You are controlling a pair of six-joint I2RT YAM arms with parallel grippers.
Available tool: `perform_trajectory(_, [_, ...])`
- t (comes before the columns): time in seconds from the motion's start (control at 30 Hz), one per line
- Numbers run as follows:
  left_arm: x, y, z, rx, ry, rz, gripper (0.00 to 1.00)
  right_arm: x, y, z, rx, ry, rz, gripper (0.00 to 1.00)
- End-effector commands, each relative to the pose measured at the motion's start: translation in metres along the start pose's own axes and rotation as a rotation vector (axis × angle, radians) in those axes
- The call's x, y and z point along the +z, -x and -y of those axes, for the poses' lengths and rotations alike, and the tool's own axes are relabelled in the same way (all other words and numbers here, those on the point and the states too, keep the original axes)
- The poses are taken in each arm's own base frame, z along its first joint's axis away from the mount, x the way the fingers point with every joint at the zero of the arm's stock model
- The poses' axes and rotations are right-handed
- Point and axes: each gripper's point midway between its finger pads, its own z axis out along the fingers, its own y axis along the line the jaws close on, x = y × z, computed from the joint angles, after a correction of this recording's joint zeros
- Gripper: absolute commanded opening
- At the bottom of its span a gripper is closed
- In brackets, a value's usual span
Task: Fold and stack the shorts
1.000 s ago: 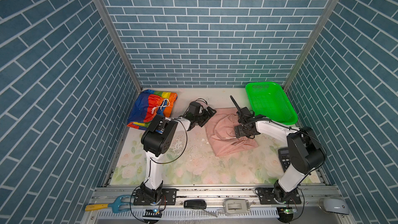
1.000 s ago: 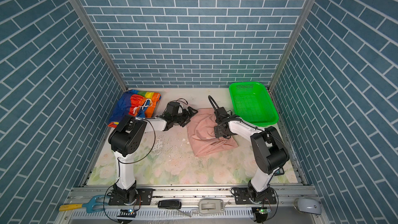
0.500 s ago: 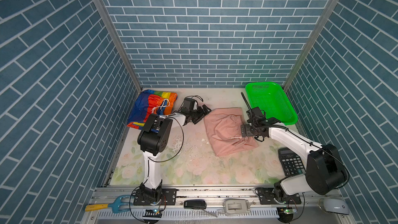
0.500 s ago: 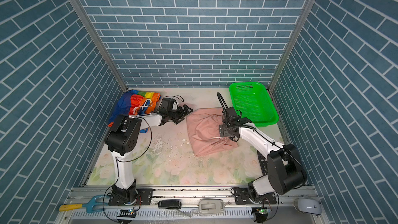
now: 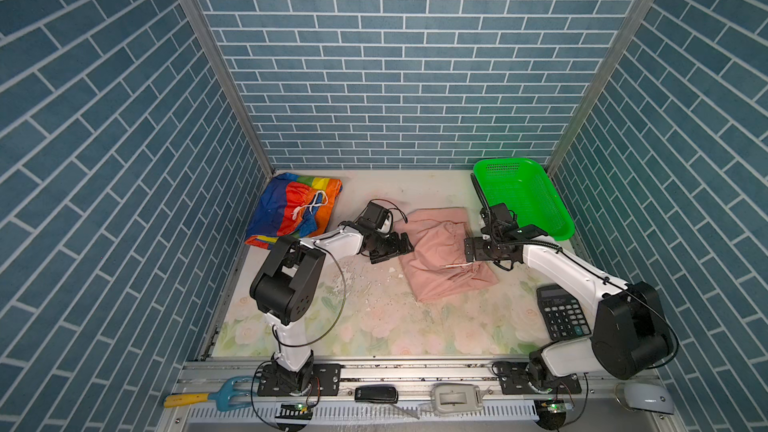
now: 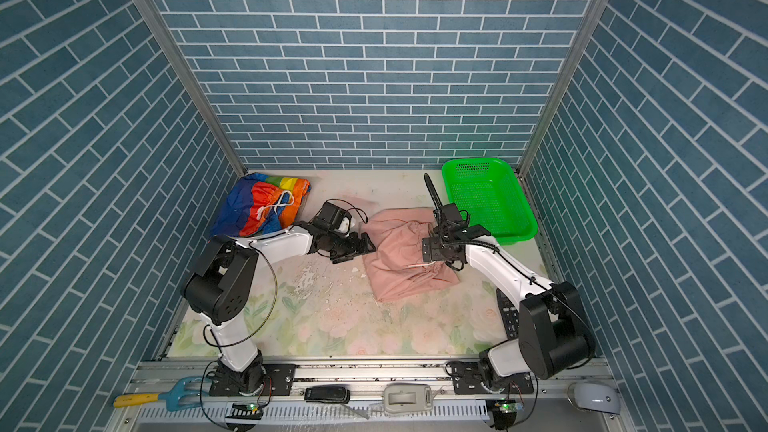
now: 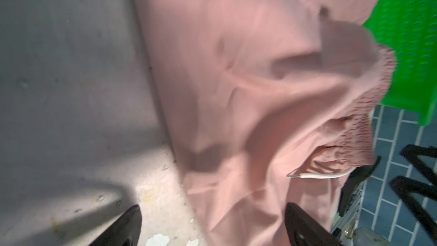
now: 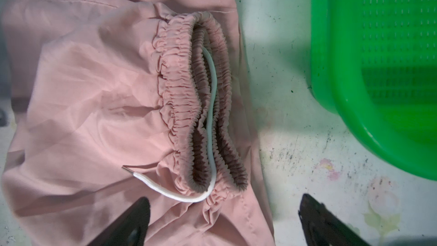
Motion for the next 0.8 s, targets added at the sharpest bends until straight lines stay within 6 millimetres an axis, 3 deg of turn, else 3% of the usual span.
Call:
perform_trajectory(0.0, [0.01, -0.015, -0.014, 0.006, 0.067, -0.069, 0.95, -0.005, -0.001, -0.001, 0.012, 0.032, 0.01, 0.99])
perform_trajectory(0.13, [0.027, -0.016, -0.008, 0.009, 0.07, -0.097, 0.93, -0.005, -0.001, -0.002, 0.024, 0.047, 0.016, 0.99])
perform_trajectory(0.23, [0.04, -0.015, 0.002, 0.022, 0.05, -0.098, 0.84, -0.006, -0.001, -0.002, 0.03, 0.047, 0.021, 0.99])
perform_trajectory(0.3, [0.049, -0.017, 0.006, 0.035, 0.049, -0.116, 0.67, -0.007, 0.0, -0.001, 0.034, 0.047, 0.027, 0.99])
perform_trajectory(0.43, [0.055, -0.019, 0.002, 0.074, 0.087, -0.151, 0.22, -0.01, 0.002, 0.0, 0.04, 0.052, 0.038, 0.99])
perform_trajectory(0.5, [0.048, -0.016, -0.001, 0.111, 0.13, -0.159, 0.04, -0.012, 0.003, -0.001, 0.041, 0.058, 0.044, 0.99])
perform_trajectory(0.53, [0.04, -0.011, -0.003, 0.134, 0.161, -0.152, 0.0, -0.014, 0.004, -0.001, 0.04, 0.061, 0.05, 0.99])
perform_trajectory(0.6, [0.02, -0.001, -0.007, 0.181, 0.231, -0.143, 0.0, -0.013, 0.005, -0.002, 0.038, 0.062, 0.051, 0.99])
perform_trajectory(0.77, [-0.061, 0.039, -0.029, 0.402, 0.625, -0.148, 0.0, -0.005, 0.006, -0.017, 0.037, 0.12, 0.035, 0.99])
